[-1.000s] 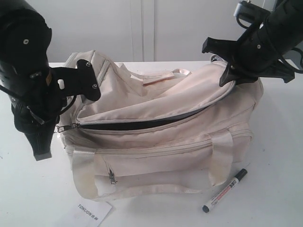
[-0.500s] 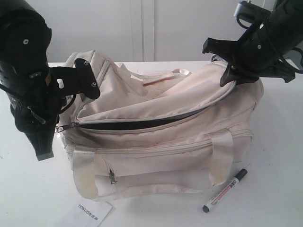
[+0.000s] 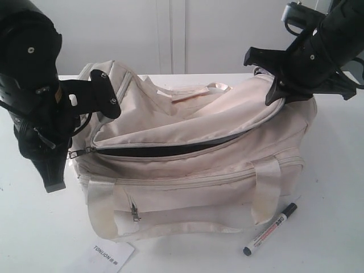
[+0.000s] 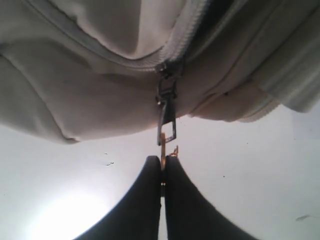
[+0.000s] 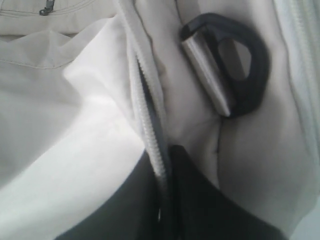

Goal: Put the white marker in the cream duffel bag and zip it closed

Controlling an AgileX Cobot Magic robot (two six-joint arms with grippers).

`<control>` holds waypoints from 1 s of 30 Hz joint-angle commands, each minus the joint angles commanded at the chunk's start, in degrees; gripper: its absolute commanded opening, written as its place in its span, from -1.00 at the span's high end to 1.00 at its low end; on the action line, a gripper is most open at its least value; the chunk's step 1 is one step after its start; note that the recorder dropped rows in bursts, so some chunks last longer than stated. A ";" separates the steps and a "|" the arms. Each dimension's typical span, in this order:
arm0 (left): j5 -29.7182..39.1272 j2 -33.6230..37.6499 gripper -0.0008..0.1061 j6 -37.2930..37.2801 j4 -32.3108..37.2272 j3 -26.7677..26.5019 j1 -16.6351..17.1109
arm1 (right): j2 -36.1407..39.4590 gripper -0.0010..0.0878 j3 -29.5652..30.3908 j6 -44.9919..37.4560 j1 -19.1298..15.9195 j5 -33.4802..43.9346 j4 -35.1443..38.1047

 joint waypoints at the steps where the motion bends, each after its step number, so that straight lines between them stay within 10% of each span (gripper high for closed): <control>1: 0.00 0.00 0.99 0.00 0.00 0.00 0.00 | 0.00 0.37 0.00 0.00 0.00 0.00 0.00; 6: -0.10 0.00 0.99 0.00 0.01 0.00 0.00 | -1.28 0.03 0.00 0.16 0.00 0.10 0.69; 17: -0.08 0.00 0.99 0.00 -0.11 0.00 0.00 | -8.85 0.02 0.00 -5.59 0.00 3.43 0.31; 30: -0.08 0.00 0.99 0.00 -0.21 0.00 0.00 | -9.53 0.64 0.00 -15.53 0.10 8.76 0.68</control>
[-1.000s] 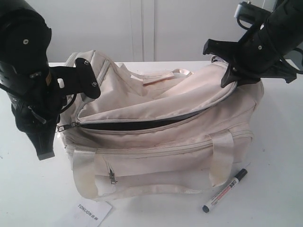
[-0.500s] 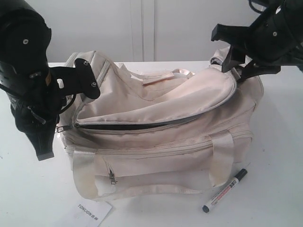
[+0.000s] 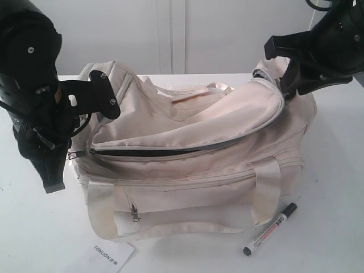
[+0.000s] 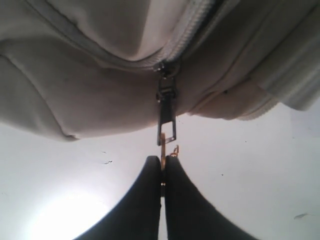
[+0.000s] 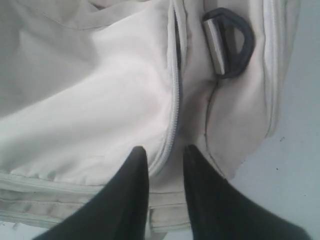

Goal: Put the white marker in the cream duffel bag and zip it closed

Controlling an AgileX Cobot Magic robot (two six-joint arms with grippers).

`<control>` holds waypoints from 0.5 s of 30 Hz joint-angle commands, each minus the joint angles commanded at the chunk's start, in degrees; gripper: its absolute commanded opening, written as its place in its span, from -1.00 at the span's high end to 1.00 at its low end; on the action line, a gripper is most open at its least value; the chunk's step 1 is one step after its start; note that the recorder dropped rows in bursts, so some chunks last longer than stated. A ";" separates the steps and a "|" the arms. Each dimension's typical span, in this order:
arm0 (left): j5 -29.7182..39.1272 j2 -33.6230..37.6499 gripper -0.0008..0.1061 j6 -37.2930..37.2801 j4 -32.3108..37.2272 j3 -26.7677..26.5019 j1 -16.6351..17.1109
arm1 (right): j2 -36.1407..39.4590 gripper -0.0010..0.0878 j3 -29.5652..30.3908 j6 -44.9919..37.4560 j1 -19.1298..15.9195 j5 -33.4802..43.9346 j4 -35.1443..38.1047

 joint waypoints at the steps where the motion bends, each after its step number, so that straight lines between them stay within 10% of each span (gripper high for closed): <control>1: 0.00 0.00 0.99 0.00 0.00 0.00 0.00 | 0.00 0.70 0.00 0.00 0.00 0.00 0.12; 15: -1.27 0.00 0.99 0.00 -0.02 0.00 0.00 | 0.00 0.98 0.00 -14.46 0.00 0.13 12.30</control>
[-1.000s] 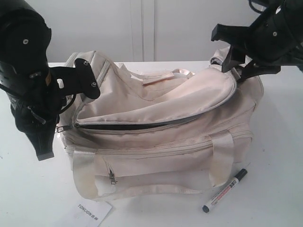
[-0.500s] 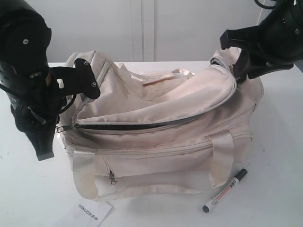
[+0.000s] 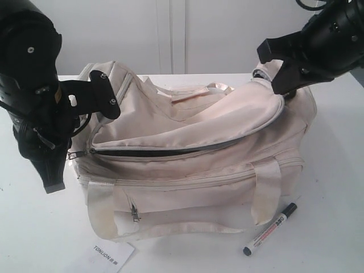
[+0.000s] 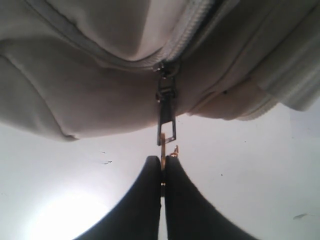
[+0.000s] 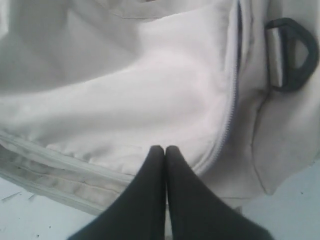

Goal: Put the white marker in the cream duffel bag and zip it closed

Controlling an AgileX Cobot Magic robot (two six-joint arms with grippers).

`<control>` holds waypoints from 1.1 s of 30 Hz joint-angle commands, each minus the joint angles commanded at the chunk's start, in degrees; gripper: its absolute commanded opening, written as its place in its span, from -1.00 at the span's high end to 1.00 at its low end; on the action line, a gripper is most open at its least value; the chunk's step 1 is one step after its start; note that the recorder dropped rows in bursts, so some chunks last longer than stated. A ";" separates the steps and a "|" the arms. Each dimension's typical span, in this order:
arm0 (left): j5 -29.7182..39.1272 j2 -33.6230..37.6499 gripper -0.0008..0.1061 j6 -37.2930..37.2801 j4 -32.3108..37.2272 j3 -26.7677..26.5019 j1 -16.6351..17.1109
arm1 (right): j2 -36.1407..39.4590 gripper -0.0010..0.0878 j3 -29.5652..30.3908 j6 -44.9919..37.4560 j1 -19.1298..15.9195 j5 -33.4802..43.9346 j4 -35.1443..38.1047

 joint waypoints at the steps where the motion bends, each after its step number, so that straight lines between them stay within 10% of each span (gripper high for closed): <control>1: -0.23 0.00 0.99 0.00 0.00 0.00 0.00 | 0.00 0.98 0.00 -1.25 0.00 0.00 1.02; 19: -4.42 -0.13 0.99 0.00 -0.99 0.00 0.00 | 0.00 0.98 0.00 -18.37 8.44 0.25 4.75; 33: -12.31 -5.58 0.99 -1.54 -18.48 0.00 0.00 | 2.20 0.98 0.00 -26.27 10.85 3.88 4.01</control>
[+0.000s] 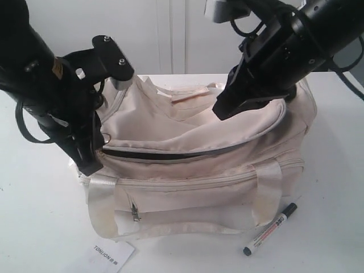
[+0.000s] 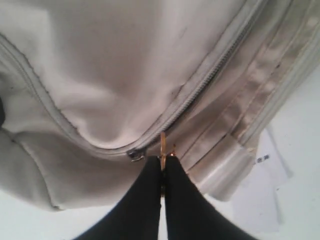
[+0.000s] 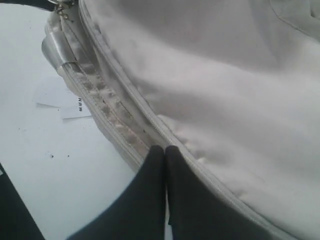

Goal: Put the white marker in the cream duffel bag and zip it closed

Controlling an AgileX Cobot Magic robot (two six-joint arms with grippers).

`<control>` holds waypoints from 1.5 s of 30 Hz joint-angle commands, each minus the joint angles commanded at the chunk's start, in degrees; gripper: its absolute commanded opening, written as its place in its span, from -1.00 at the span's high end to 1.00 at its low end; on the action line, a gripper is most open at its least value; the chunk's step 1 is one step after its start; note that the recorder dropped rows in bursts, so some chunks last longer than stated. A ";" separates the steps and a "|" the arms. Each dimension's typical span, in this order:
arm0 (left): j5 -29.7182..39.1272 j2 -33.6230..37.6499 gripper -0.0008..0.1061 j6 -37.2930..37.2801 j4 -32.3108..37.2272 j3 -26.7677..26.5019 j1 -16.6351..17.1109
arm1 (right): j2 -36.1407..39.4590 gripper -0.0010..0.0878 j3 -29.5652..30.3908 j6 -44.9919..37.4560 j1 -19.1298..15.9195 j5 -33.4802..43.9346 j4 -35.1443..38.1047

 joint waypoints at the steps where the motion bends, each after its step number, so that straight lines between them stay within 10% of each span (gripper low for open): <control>1: 0.00 0.00 0.99 -0.66 0.00 0.00 0.00 | 0.00 0.98 0.00 -0.60 0.00 -0.20 0.13; 16: -3.57 -1.65 0.99 -3.32 0.29 0.00 0.36 | -0.05 0.98 9.08 -15.80 0.10 -14.02 4.78; 32: -3.81 -1.75 0.99 12.55 -19.72 0.48 14.63 | -0.05 0.98 12.06 -23.23 0.10 -16.04 11.75; 45: -4.61 -1.75 0.99 18.44 -26.30 3.08 16.61 | 0.05 0.89 12.06 -33.49 6.63 -18.13 16.66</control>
